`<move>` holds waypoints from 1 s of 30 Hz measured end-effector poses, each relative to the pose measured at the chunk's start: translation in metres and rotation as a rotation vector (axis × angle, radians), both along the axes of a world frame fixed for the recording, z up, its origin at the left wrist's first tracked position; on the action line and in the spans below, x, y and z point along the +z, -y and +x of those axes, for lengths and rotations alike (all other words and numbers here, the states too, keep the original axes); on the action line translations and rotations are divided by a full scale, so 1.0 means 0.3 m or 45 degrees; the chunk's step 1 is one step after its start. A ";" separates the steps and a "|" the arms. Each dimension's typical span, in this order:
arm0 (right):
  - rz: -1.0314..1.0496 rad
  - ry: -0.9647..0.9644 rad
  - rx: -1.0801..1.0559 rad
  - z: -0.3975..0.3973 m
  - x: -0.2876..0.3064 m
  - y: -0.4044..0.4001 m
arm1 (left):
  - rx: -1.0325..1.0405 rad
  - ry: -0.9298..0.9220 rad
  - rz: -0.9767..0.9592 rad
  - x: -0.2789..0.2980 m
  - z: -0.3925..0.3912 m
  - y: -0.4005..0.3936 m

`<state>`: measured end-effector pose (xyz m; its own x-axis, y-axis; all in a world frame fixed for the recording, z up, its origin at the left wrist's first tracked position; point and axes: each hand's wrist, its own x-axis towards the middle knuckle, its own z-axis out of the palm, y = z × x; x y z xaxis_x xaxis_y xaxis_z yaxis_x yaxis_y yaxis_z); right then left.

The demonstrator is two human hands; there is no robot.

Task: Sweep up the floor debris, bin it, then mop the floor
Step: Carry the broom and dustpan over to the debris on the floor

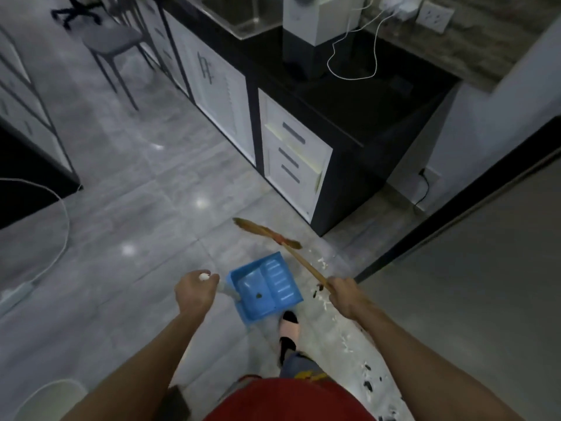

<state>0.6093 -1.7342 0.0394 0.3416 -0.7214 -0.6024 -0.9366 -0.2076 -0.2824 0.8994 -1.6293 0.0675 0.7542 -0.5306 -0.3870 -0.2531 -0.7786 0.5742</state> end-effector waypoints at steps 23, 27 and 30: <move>0.264 -0.169 -1.044 0.341 0.057 0.355 | -0.892 -0.201 0.222 -0.077 0.329 1.061; 0.273 -0.029 -1.410 0.395 0.066 0.340 | -1.037 -0.165 0.205 -0.076 0.318 1.141; 0.307 0.080 -1.609 0.409 0.079 0.356 | -1.083 -0.158 0.208 -0.090 0.301 1.197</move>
